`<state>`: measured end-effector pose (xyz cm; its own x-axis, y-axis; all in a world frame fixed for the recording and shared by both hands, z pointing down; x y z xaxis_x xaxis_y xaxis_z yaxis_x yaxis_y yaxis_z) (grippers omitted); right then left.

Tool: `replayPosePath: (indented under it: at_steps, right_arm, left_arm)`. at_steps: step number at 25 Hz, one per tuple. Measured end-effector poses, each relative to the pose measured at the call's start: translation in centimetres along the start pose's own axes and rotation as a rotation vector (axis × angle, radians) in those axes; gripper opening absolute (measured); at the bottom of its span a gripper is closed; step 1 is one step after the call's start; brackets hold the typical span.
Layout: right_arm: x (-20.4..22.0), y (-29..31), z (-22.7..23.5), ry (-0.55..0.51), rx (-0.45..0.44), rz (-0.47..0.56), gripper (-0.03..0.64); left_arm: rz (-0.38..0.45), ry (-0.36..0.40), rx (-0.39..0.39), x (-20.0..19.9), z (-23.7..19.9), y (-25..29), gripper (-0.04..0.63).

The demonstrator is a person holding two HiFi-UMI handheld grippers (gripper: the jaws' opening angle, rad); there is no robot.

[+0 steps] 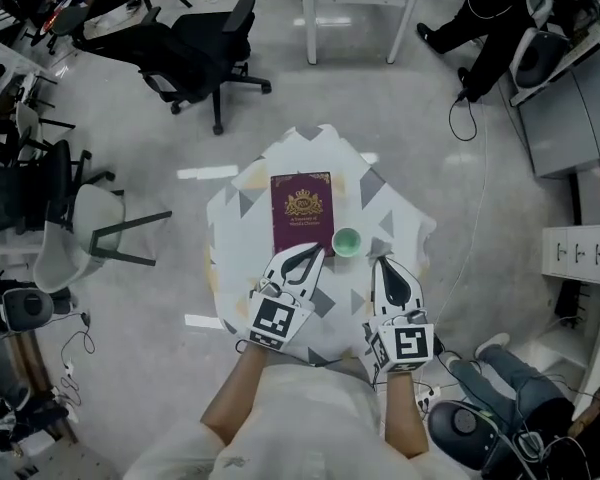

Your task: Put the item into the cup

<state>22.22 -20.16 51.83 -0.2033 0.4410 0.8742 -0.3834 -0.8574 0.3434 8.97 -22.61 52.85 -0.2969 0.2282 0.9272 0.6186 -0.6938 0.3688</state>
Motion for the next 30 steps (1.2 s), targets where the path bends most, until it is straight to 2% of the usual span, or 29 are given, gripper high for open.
replayPosePath:
  at_steps: [12, 30]
  right_arm:
    - [3.0, 1.3, 0.8, 0.007, -0.001, -0.058, 0.003]
    - [6.9, 4.1, 1.1, 0.011, -0.011, -0.139, 0.003]
  left_arm:
    - [-0.063, -0.008, 0.031, 3.3, 0.8, 1.8, 0.012]
    - [-0.109, -0.052, 0.058, 7.2, 0.9, 3.9, 0.012]
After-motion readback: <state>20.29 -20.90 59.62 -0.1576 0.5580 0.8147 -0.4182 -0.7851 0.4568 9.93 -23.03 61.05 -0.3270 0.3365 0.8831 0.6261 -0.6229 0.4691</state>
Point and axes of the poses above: the fingertips, and each gripper's own axes: y forward along the fingers, z to its right, x out of its underside, the point moved 2 cm from there along -y, backward along the fingers, and after that the axes turned 10 degrees about y, right-handed, at the moved point
